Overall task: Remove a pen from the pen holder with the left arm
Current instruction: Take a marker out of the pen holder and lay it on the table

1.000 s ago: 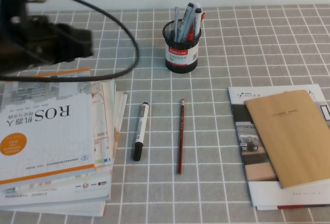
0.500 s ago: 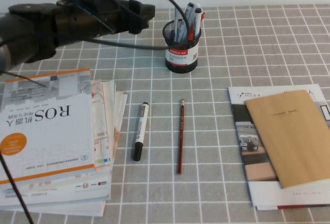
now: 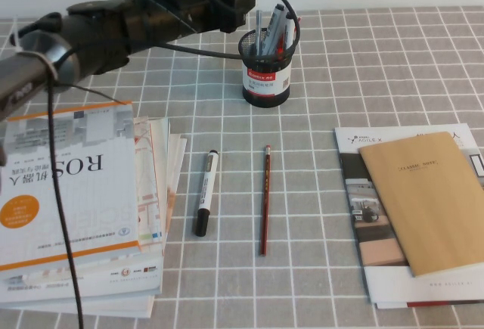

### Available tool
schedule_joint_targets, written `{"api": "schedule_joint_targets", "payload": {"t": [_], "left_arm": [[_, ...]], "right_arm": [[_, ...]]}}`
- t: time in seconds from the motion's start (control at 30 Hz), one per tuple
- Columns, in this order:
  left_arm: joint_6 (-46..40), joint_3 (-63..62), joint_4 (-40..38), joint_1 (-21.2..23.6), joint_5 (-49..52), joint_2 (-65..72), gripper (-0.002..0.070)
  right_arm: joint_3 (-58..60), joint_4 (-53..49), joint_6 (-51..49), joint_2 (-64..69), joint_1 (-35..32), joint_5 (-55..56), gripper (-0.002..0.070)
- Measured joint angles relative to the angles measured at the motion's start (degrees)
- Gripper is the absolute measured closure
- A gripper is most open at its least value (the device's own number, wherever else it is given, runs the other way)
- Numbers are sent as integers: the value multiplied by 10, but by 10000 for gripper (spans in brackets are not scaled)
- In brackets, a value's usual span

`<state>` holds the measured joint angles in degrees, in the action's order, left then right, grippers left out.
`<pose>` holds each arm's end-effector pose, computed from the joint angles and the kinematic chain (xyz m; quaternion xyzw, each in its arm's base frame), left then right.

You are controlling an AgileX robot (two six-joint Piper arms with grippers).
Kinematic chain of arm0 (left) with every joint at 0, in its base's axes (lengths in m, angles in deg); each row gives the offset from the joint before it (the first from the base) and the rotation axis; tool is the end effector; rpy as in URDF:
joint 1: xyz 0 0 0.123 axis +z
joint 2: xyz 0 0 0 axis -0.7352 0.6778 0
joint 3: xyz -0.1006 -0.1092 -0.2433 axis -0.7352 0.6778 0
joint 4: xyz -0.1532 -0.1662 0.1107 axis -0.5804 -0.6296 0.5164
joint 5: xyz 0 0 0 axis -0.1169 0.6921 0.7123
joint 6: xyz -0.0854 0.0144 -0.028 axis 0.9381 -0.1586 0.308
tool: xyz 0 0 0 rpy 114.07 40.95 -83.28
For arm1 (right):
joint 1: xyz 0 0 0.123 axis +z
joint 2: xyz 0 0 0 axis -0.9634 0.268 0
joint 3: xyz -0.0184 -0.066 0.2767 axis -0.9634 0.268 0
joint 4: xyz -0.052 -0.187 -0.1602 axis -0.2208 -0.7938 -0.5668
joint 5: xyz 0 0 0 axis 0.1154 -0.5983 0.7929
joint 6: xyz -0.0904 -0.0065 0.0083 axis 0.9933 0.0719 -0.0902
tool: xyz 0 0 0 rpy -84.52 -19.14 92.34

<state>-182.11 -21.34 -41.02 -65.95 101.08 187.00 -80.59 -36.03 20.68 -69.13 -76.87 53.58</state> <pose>0.4624 -0.2002 0.2770 0.2612 0.7288 -0.2869 0.5642 0.0517 0.0202 0.1758 0.1677 0.7704 0.2555 0.5596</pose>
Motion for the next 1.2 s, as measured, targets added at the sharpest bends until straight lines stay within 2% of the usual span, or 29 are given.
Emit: {"api": "schedule_joint_targets", "payload": {"t": [0.27,0.7,1.2], "left_arm": [[0,-62,-1,0,0,59,251],[-2,-84,-1,-1,-5,130,251],[-4,-201,-3,-12,-27,195,251]], "right_arm": [[0,0,0,0,0,0,689],[0,0,0,0,0,0,689],[0,0,0,0,0,0,689]]}}
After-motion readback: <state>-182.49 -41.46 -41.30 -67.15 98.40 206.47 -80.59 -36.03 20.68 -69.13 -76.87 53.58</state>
